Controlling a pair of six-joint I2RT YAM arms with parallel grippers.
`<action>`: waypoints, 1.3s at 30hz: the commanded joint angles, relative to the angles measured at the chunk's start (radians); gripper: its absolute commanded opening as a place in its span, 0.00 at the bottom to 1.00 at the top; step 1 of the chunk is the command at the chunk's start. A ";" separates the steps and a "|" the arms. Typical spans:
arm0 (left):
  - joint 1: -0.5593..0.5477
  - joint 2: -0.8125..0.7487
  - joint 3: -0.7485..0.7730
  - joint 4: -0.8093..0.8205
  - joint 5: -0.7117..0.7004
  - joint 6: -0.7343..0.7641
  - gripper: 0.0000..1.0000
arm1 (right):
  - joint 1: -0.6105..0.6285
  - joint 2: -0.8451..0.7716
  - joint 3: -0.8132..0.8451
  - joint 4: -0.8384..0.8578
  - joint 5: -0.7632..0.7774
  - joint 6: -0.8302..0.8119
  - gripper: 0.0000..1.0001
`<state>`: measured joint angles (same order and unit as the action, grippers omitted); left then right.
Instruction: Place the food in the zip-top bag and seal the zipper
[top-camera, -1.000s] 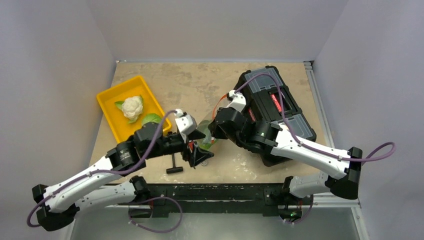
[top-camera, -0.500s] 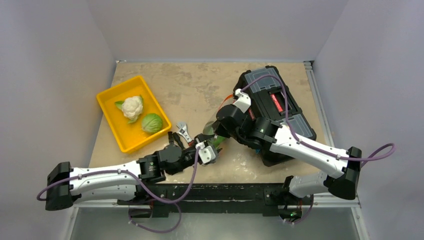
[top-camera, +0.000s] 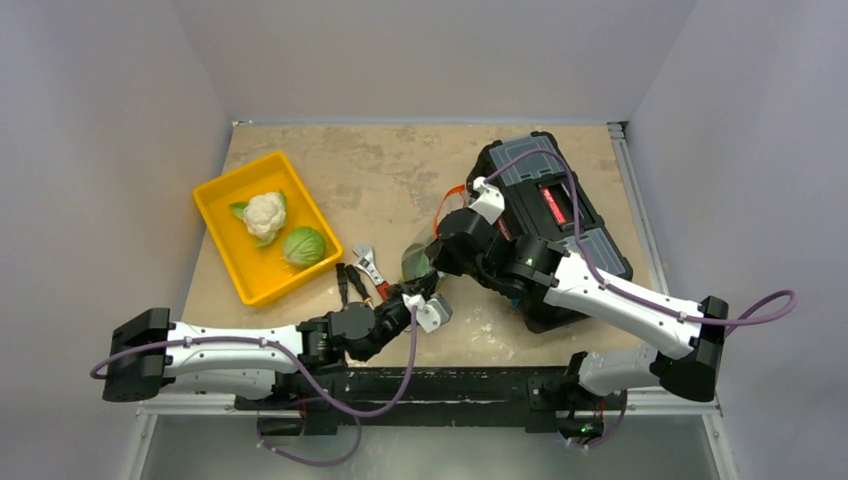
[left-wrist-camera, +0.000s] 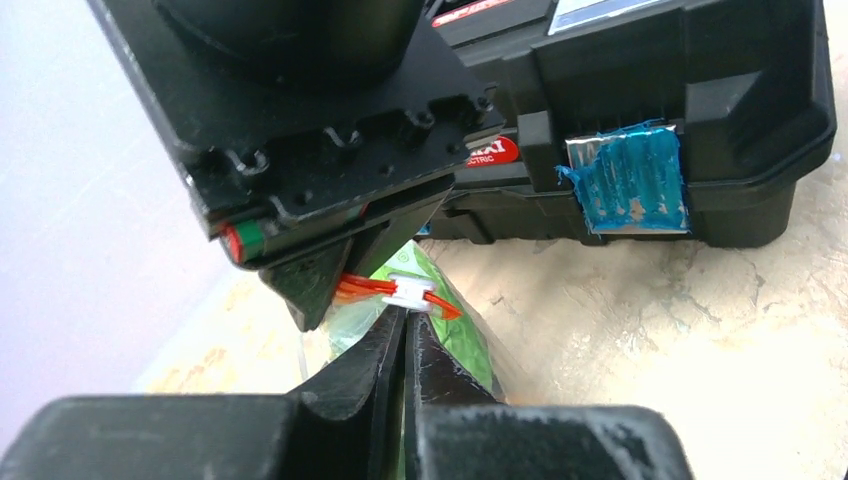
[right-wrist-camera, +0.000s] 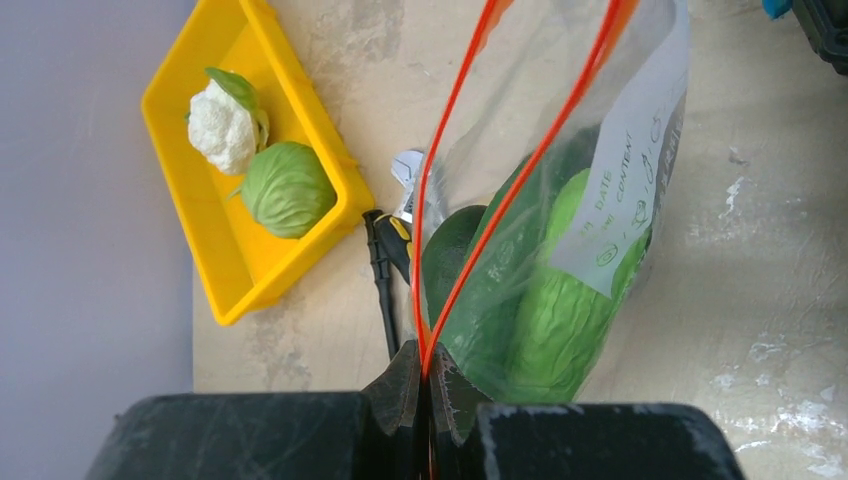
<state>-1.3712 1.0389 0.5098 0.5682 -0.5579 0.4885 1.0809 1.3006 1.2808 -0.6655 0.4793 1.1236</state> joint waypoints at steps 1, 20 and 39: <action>0.000 -0.042 0.045 -0.014 -0.038 -0.095 0.00 | 0.003 -0.077 0.003 0.090 -0.002 -0.063 0.00; 0.301 -0.391 0.330 -0.869 0.519 -0.416 0.71 | -0.012 -0.149 -0.191 0.328 -0.311 -1.143 0.00; 0.503 -0.114 0.327 -0.689 0.998 0.143 0.87 | -0.013 -0.228 -0.290 0.300 -0.451 -1.223 0.00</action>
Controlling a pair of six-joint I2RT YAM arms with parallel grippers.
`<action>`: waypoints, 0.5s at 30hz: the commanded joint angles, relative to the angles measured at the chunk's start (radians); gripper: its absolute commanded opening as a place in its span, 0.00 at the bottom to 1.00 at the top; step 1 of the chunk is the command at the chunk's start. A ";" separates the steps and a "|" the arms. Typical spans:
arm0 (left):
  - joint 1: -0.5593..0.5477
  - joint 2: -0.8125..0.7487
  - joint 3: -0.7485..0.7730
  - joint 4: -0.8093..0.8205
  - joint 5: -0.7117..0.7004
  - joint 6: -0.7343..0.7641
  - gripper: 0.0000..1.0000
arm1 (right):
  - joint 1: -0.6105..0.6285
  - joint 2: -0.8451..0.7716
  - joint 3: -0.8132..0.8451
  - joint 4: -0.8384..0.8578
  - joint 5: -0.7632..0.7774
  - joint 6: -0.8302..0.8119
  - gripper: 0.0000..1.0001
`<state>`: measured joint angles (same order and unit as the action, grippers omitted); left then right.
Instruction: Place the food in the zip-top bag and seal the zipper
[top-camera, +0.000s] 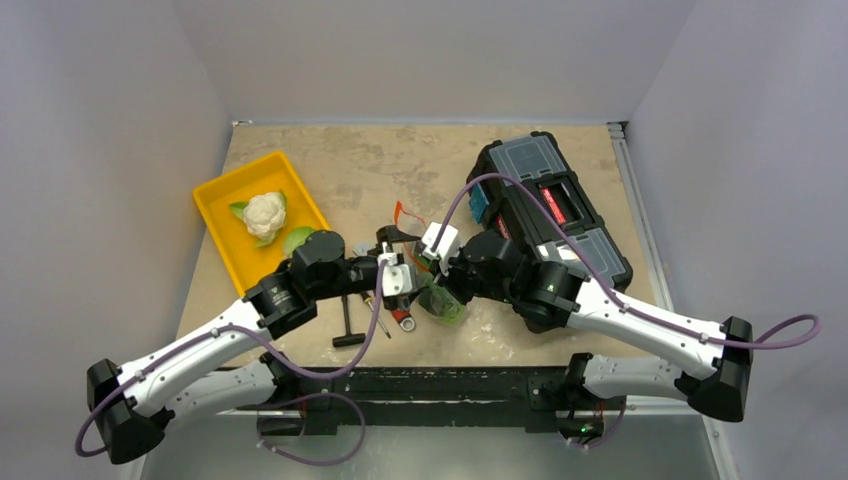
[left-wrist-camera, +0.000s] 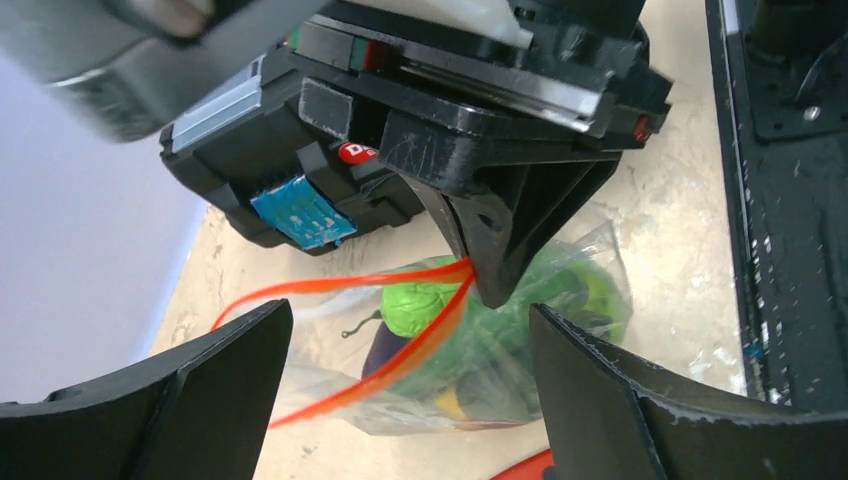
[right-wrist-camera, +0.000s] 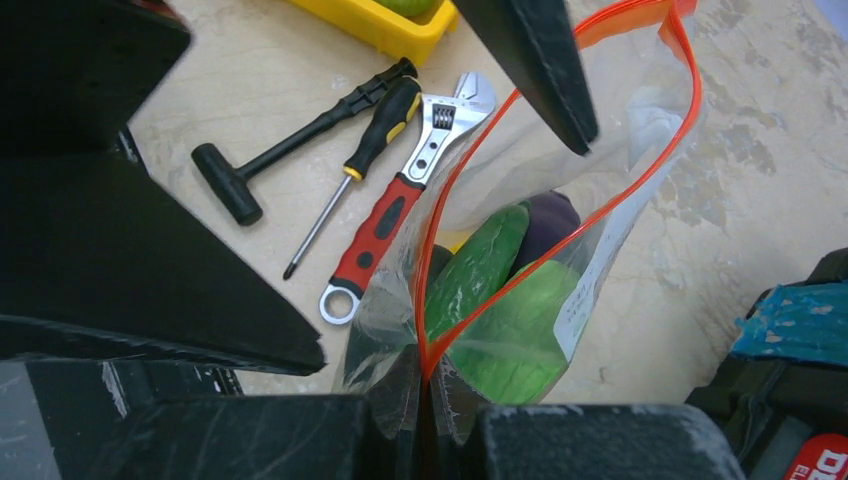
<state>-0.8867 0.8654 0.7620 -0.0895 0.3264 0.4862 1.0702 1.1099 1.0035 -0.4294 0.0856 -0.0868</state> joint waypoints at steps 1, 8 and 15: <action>0.018 0.080 0.092 -0.069 0.115 0.166 0.86 | -0.002 -0.042 -0.020 0.068 -0.061 -0.013 0.00; 0.023 0.113 0.092 -0.115 0.138 0.195 0.74 | -0.001 -0.059 -0.034 0.060 -0.018 0.004 0.03; 0.025 0.189 0.140 -0.172 0.061 0.198 0.18 | -0.001 -0.073 -0.054 0.096 -0.001 0.067 0.12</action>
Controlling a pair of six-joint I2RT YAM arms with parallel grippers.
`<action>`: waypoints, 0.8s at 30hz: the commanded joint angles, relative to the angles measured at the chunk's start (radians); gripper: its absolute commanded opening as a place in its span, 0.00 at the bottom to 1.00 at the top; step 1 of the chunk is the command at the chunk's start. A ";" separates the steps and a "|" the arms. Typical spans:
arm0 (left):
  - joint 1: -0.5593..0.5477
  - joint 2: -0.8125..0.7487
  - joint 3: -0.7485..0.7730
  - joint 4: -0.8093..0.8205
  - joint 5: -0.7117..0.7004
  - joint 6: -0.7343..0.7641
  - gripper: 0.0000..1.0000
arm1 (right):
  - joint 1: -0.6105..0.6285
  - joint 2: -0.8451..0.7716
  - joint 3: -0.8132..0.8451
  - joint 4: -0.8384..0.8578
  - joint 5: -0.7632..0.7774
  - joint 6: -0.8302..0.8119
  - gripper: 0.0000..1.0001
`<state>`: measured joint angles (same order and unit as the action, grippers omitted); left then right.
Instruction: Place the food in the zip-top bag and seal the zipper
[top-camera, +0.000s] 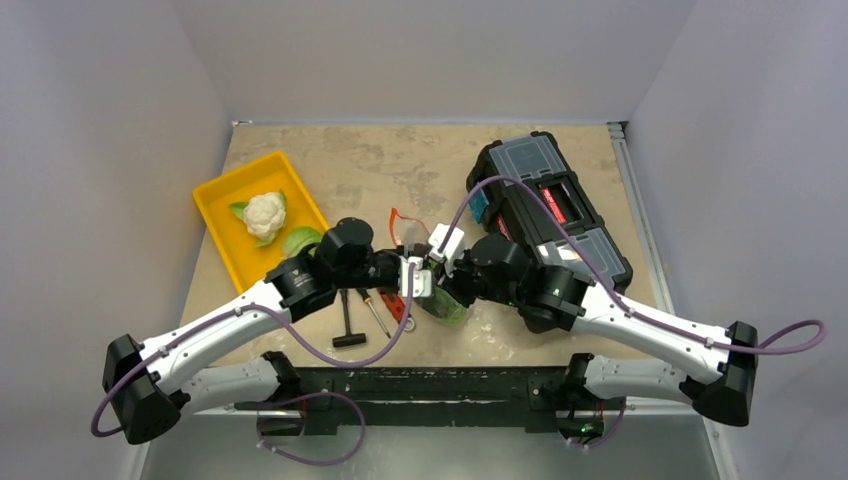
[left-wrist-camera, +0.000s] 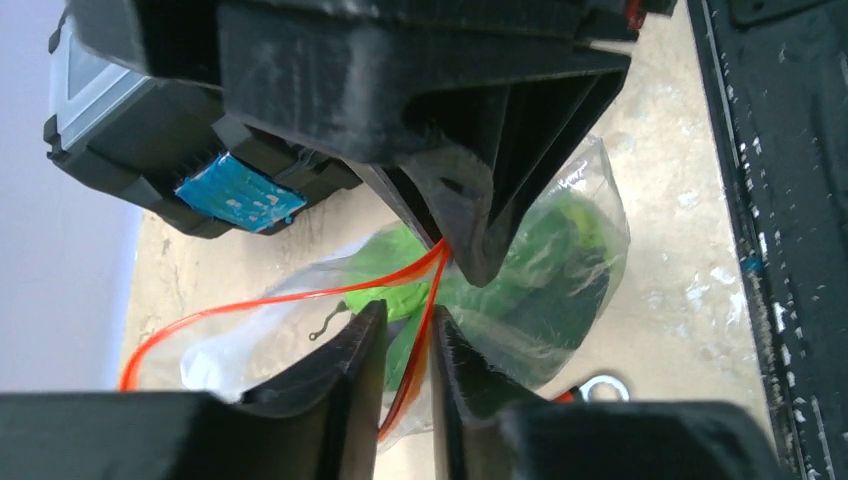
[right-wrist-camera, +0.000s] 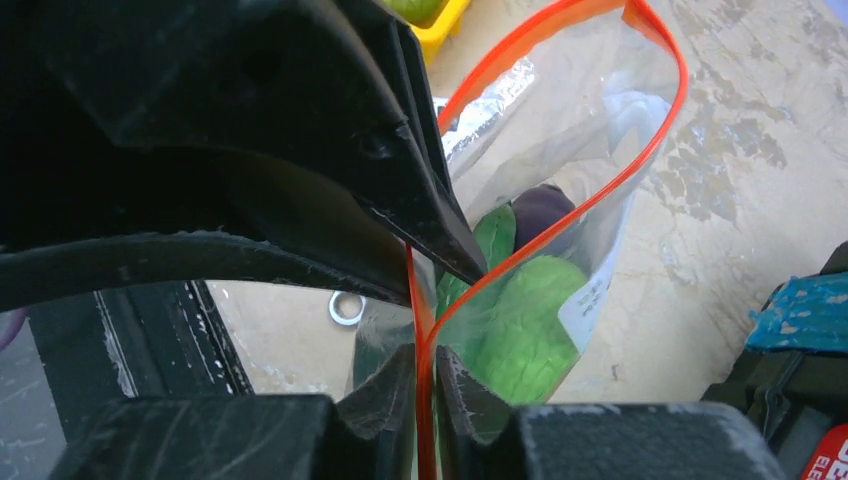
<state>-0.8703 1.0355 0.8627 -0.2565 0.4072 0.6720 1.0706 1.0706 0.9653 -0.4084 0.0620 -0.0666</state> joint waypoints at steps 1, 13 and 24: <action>0.008 0.022 0.030 0.011 -0.028 -0.001 0.10 | -0.001 -0.039 -0.026 0.086 0.039 0.059 0.18; 0.008 -0.001 -0.005 0.063 -0.007 -0.082 0.00 | -0.002 -0.428 -0.449 0.511 0.149 0.346 0.73; 0.007 -0.041 -0.012 0.070 0.039 -0.111 0.00 | -0.001 -0.513 -0.503 0.478 0.102 0.285 0.60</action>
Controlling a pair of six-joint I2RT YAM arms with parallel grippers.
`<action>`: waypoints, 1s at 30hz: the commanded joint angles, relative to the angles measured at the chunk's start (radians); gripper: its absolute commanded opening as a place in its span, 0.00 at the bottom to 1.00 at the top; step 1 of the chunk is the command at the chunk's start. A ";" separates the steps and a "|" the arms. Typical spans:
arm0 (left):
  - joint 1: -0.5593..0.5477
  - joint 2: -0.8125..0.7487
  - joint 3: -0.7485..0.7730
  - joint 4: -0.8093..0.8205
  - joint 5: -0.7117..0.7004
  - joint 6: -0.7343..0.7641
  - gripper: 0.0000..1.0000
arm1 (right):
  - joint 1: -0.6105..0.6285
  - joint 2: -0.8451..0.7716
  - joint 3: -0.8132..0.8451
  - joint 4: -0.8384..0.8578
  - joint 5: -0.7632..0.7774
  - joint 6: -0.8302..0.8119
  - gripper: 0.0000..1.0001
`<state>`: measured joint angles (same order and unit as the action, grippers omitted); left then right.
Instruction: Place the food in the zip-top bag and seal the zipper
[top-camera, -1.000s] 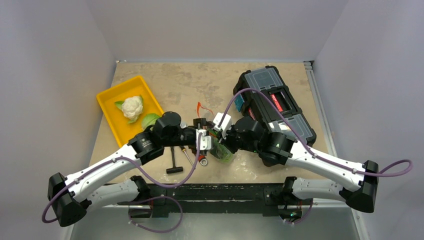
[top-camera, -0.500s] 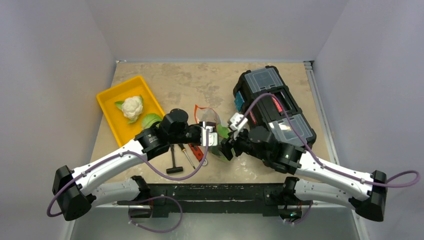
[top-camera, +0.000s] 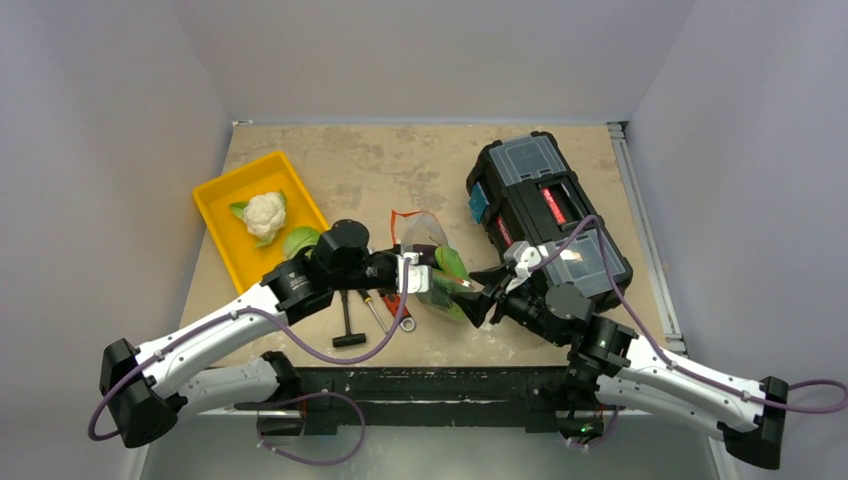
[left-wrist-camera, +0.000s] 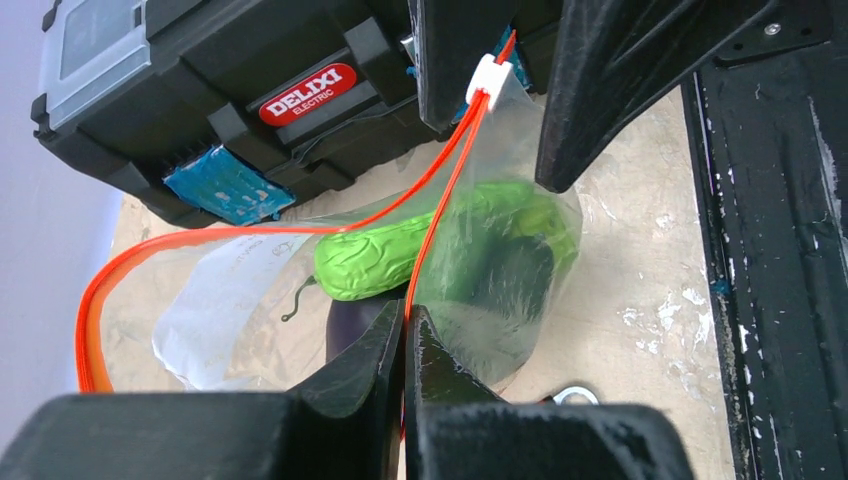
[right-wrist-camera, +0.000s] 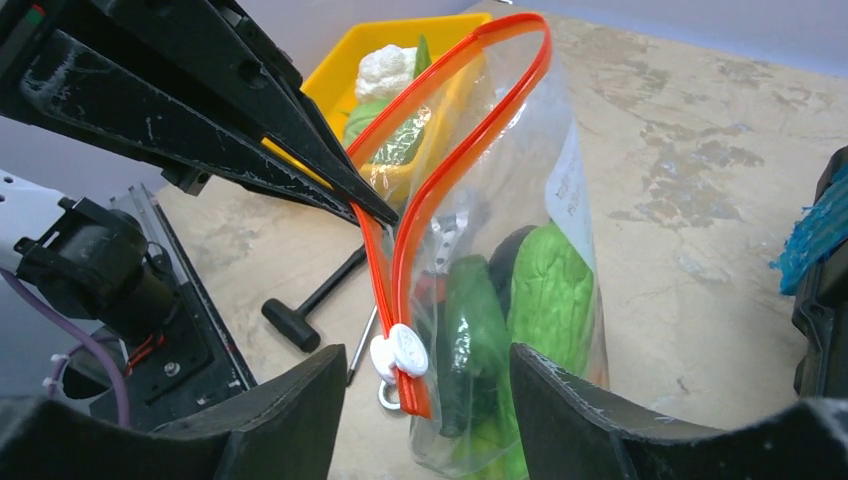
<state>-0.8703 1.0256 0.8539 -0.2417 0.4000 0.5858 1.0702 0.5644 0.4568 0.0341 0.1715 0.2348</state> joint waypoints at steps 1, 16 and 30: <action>0.008 -0.033 -0.003 0.055 0.050 -0.028 0.00 | 0.000 -0.004 0.002 0.042 -0.010 -0.019 0.57; -0.105 -0.012 0.131 -0.003 -0.020 0.061 0.75 | -0.002 0.037 0.055 0.003 -0.015 -0.052 0.10; -0.132 0.219 0.289 -0.193 0.021 0.210 0.70 | -0.002 0.057 0.092 -0.056 -0.019 -0.049 0.05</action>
<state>-1.0412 1.2137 1.0748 -0.3595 0.3710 0.7486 1.0706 0.6044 0.4801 -0.0029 0.1398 0.1967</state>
